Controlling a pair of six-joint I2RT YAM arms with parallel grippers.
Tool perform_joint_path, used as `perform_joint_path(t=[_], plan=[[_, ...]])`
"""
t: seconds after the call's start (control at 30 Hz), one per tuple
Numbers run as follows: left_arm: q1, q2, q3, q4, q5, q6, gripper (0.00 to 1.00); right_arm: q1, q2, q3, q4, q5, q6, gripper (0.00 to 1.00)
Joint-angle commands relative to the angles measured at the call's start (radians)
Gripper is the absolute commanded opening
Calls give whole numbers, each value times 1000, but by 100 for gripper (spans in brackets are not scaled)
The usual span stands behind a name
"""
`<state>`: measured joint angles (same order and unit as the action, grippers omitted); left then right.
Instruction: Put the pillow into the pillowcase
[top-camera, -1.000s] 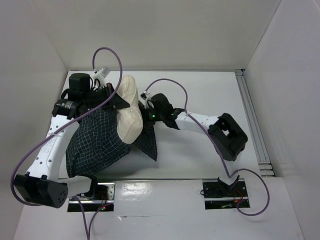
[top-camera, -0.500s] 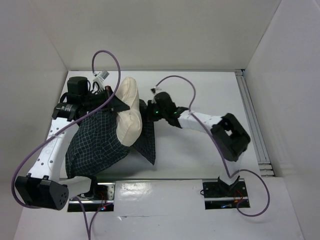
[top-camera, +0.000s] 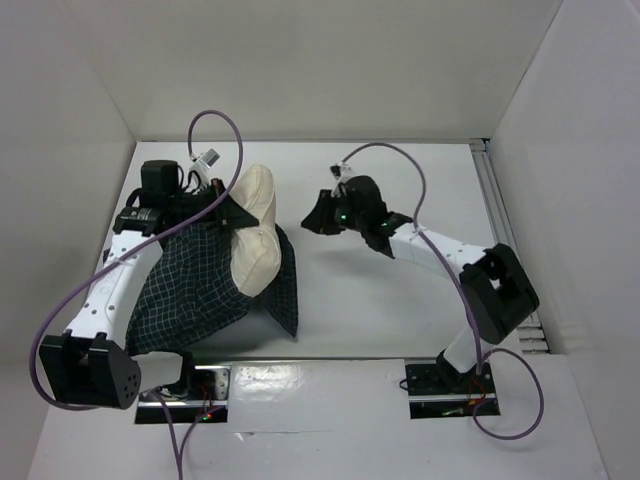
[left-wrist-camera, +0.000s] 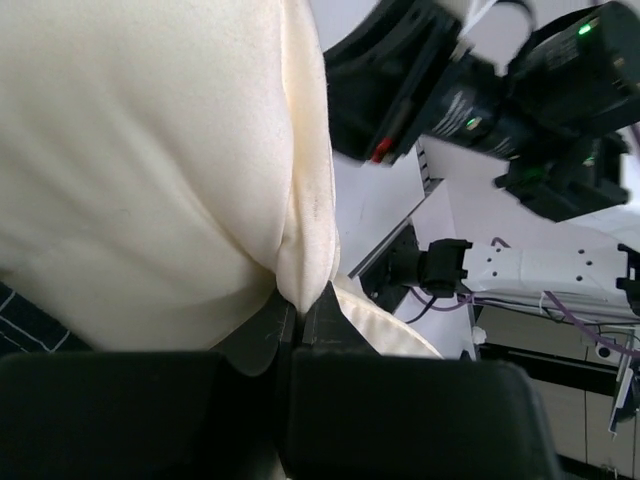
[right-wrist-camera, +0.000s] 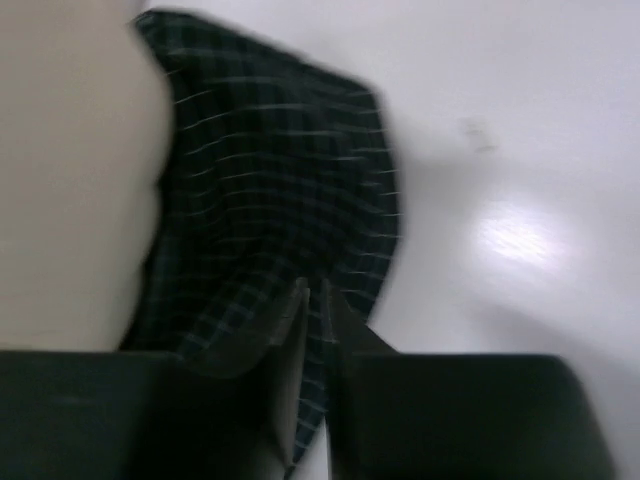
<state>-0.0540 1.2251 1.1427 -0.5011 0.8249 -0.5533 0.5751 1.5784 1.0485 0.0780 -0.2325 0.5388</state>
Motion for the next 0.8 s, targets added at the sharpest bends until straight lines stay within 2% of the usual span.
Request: perform_joint_path(t=[0.0,0.03,0.17,0.23,0.33,0.47,0.57,0.63,0.67,0.77], plan=[[14,-45,49,93,149,-13,0,101,84,28,202,-203,71,29],[26,-58,61,93,163,-13,0,118,107,63,230,-203,72,47],[89,-67,106,93,282,-54,0,186,205,137,259,-212,81,66],[98,-67,130,114,366,-91,0,204,230,175,269,-212,81,69],[109,-78,130,144,367,-114,0,230,298,221,269,-237,72,78],[120,-87,130,164,390,-137,0,239,380,286,350,-280,113,82],[120,-110,100,184,401,-154,0,239,446,378,330,-228,131,83],[120,-110,85,196,410,-166,0,239,503,431,269,-156,132,76],[120,-122,74,205,410,-175,0,239,521,485,243,-87,132,51],[120,-122,65,205,410,-175,0,239,548,509,148,80,141,6]])
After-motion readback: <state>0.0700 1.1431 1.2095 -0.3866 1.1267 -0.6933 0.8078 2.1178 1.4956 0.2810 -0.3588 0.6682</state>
